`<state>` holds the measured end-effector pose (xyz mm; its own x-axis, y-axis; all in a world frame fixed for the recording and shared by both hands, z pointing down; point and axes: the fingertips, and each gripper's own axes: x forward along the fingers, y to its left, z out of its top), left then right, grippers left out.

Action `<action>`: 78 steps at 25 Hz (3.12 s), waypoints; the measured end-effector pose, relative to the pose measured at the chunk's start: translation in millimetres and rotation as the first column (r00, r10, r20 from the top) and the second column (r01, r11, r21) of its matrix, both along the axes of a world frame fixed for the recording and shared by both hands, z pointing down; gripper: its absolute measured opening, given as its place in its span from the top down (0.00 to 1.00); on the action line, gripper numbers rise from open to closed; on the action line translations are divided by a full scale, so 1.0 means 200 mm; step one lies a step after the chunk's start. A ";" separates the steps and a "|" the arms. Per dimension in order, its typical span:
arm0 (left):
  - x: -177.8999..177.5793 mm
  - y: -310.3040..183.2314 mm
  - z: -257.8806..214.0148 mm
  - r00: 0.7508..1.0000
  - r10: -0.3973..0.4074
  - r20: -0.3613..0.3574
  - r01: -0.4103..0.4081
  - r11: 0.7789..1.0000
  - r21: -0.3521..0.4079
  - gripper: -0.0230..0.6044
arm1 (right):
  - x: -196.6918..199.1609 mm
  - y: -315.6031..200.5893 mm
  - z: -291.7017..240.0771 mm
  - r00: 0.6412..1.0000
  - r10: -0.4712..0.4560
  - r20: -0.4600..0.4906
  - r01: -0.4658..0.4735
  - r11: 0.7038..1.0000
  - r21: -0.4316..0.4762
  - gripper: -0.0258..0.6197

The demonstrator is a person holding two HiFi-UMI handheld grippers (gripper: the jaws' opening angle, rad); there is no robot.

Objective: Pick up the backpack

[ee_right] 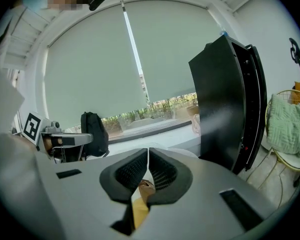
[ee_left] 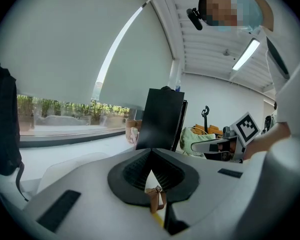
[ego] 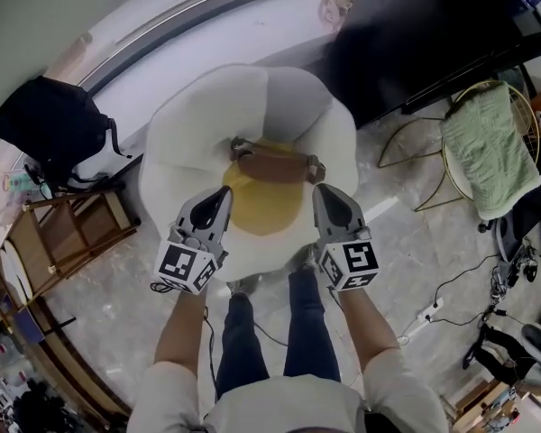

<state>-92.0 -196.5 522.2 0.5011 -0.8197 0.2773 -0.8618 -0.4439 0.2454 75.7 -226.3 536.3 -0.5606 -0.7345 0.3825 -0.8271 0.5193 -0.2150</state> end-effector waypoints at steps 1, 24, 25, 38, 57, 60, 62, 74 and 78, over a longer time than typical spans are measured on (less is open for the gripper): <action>0.00 -0.01 0.03 1.000 0.000 0.001 0.000 1.000 -0.001 0.91 | 0.00 -0.01 0.03 1.000 0.000 -0.003 0.000 1.000 -0.002 0.91; 0.01 -0.14 0.67 0.999 0.015 0.036 -0.013 0.999 -0.052 0.91 | 0.00 -0.18 0.57 1.000 -0.017 -0.024 0.017 0.999 -0.032 0.91; 0.01 -0.15 0.69 0.999 0.012 0.034 -0.010 0.998 -0.057 0.91 | 0.00 -0.19 0.60 0.999 -0.018 -0.026 0.018 0.999 -0.033 0.91; 0.02 -0.25 0.96 1.000 0.007 0.018 -0.006 0.998 -0.062 0.91 | -0.03 -0.24 0.89 0.998 -0.039 -0.046 0.038 0.999 -0.035 0.91; 0.03 -0.29 1.31 0.999 -0.004 0.033 0.007 0.995 -0.100 0.91 | -0.02 -0.26 1.19 0.996 -0.064 -0.058 0.061 0.997 -0.048 0.91; 0.02 -0.30 1.36 0.999 -0.001 0.042 0.006 0.993 -0.114 0.91 | -0.02 -0.25 1.24 0.994 -0.078 -0.081 0.072 0.995 -0.064 0.91; 0.01 -0.31 1.39 0.999 -0.006 0.040 0.011 0.992 -0.128 0.91 | -0.02 -0.25 1.27 0.993 -0.084 -0.087 0.078 0.994 -0.071 0.91; -0.05 -0.32 1.65 0.997 -0.066 0.026 0.071 0.957 -0.280 0.91 | 0.04 -0.28 1.42 0.994 -0.038 -0.106 0.025 0.992 -0.124 0.91; -0.06 -0.32 1.72 0.997 -0.078 0.026 0.082 0.942 -0.325 0.91 | 0.07 -0.30 1.45 0.992 -0.025 -0.125 0.010 0.993 -0.119 0.91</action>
<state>-104.3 -259.7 867.0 0.4324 -0.7208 0.5418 -0.8952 -0.2710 0.3538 89.1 -285.5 826.0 -0.5147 -0.6704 0.5344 -0.8425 0.5112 -0.1702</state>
